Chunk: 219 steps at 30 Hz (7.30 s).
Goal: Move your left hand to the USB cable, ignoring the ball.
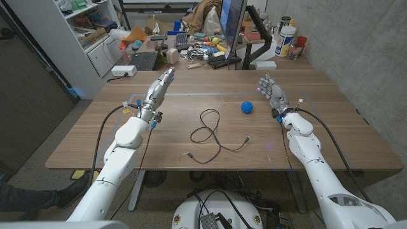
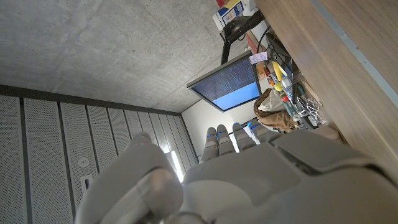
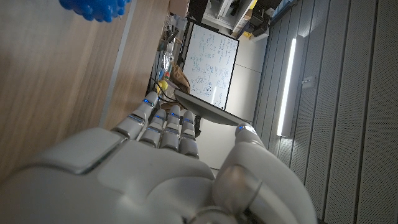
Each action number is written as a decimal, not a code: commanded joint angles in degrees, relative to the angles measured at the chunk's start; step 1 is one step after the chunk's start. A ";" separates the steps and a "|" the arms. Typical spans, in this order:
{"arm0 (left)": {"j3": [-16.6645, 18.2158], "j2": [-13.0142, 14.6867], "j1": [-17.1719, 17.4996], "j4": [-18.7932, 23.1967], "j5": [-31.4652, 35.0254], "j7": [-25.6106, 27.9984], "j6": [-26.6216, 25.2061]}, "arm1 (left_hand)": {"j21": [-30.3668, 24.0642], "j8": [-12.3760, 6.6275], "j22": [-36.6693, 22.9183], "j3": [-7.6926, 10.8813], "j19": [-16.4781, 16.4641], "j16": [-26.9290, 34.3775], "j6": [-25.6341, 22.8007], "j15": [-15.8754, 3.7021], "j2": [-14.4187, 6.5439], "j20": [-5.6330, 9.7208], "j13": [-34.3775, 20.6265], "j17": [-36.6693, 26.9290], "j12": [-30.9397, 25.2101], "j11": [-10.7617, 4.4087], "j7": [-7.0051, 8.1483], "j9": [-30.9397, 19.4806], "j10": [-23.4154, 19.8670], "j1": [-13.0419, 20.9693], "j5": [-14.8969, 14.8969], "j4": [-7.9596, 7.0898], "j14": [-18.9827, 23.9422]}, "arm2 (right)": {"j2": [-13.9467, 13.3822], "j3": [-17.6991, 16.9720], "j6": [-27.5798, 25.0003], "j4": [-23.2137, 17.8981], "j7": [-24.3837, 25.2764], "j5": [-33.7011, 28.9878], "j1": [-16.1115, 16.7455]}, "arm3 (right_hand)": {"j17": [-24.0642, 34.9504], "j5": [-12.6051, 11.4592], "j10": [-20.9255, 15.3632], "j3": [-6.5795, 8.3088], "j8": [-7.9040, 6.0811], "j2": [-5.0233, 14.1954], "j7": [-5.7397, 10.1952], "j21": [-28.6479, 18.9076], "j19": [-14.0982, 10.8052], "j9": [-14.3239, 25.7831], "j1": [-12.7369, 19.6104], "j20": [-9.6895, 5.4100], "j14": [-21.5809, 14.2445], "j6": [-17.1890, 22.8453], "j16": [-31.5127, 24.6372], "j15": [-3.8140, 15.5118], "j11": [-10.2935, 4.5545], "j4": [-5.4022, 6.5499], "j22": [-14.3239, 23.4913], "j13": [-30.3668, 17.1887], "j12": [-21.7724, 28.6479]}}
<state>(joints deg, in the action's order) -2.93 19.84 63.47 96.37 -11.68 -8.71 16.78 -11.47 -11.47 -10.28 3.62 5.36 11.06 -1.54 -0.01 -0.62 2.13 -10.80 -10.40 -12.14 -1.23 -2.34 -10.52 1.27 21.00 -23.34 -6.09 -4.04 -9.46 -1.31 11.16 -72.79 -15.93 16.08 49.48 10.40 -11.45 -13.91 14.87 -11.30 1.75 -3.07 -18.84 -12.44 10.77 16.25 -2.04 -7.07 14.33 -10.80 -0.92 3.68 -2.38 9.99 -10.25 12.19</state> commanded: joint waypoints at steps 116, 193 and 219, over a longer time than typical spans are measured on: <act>-9.76 8.48 1.82 11.49 25.81 0.52 -4.94 | 0.07 -0.50 -0.06 0.46 0.63 -0.14 -2.22 -0.62 -2.51 -1.66 -0.15 -0.12 0.13 -1.36 0.26 -0.17 -1.22 3.90 0.02 1.37 0.61 | 0.85 -0.75 3.51 2.99 0.23 1.07 -1.66 | 0.19 -0.32 -0.76 -0.48 0.06 0.98 0.11 2.70 -1.60 0.15 -0.36 -1.05 -0.58 0.66 0.06 0.07 0.06 -0.77 0.32 -0.27 -0.14; -16.02 13.61 2.20 16.38 47.89 3.99 -11.06 | -0.23 -1.27 -0.10 1.72 -0.42 0.15 -6.40 -1.78 -4.55 -2.62 -0.18 -0.10 -0.29 -3.00 1.36 -0.22 -4.05 7.85 0.84 3.13 2.81 | 0.32 -1.58 4.83 4.03 -0.38 1.61 -2.79 | 0.18 -0.33 -0.99 -0.79 0.07 1.23 0.10 4.24 -2.19 0.14 -0.58 -0.97 -0.76 0.75 0.06 0.04 0.06 -1.12 0.38 -0.27 -0.11; -18.66 14.24 0.45 15.31 51.73 2.29 -13.77 | -0.24 -1.27 -0.12 1.74 -0.52 0.13 -7.26 -2.09 -4.76 -2.69 -0.19 -0.13 -0.33 -3.37 1.83 -0.23 -4.79 8.35 1.10 3.32 3.22 | -0.12 -1.49 3.88 3.81 -0.40 1.26 -2.96 | 0.18 -0.34 -0.95 -0.88 0.07 1.33 0.15 4.71 -2.40 0.14 -0.63 -0.94 -0.79 0.79 0.08 0.06 0.11 -1.24 0.40 -0.27 -0.14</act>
<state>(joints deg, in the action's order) -20.39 33.92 64.87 112.67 38.68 -5.79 4.03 -11.47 -12.36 -10.25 5.20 4.85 11.05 -8.13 -1.76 -5.29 -0.22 -10.79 -10.42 -12.14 -4.21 -0.47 -10.52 -3.16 28.70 -22.45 -2.91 -1.10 -9.38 -2.81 15.64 -68.81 -16.26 17.53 46.60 10.41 -11.45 -14.42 13.85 -11.30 2.59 -2.86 -14.18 -14.18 10.77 15.41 -2.36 -7.38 14.54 -10.80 -0.60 3.79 -3.40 10.26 -10.24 12.19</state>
